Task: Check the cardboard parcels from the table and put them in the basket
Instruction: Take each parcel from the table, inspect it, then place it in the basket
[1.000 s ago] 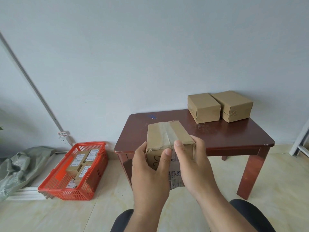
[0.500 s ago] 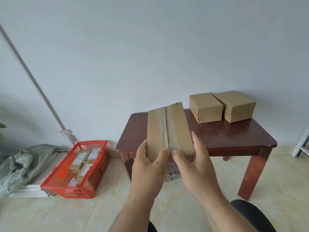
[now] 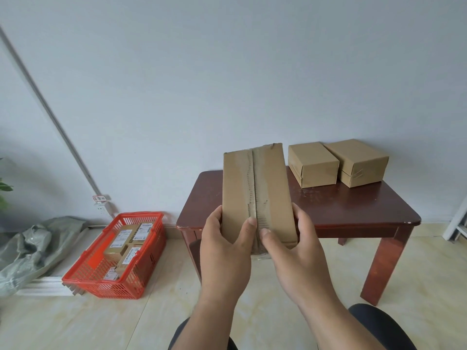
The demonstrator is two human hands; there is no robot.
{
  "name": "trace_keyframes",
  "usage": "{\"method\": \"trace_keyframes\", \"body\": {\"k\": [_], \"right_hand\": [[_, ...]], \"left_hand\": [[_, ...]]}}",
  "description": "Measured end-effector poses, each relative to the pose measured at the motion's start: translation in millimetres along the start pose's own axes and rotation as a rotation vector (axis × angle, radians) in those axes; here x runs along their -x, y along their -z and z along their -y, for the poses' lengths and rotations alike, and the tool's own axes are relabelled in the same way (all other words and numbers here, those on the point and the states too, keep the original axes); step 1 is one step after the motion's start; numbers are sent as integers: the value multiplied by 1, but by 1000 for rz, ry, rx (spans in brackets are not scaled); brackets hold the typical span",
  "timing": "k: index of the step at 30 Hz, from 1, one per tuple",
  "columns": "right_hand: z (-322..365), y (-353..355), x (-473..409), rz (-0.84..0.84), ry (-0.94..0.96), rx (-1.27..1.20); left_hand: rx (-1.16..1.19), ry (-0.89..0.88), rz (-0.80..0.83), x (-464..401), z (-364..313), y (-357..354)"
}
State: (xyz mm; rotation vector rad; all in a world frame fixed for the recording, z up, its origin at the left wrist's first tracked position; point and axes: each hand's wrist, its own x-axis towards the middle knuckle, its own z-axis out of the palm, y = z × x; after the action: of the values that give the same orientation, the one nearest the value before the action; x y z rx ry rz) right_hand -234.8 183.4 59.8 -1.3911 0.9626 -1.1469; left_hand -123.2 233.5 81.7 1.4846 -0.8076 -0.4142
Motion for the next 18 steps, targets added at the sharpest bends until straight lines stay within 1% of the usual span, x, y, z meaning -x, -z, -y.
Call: {"method": "trace_keyframes", "body": {"k": [4, 8, 13, 18], "right_hand": [[-1, 2, -5, -31, 10, 42], [-1, 3, -12, -75, -15, 12], [-4, 3, -13, -43, -23, 1], [-9, 1, -6, -7, 40, 62]], "left_hand": [[-51, -10, -6, 2, 10, -2], [-169, -75, -20, 9, 17, -5], [-153, -73, -46, 6, 18, -3], [-216, -70, -30, -6, 9, 3]]}}
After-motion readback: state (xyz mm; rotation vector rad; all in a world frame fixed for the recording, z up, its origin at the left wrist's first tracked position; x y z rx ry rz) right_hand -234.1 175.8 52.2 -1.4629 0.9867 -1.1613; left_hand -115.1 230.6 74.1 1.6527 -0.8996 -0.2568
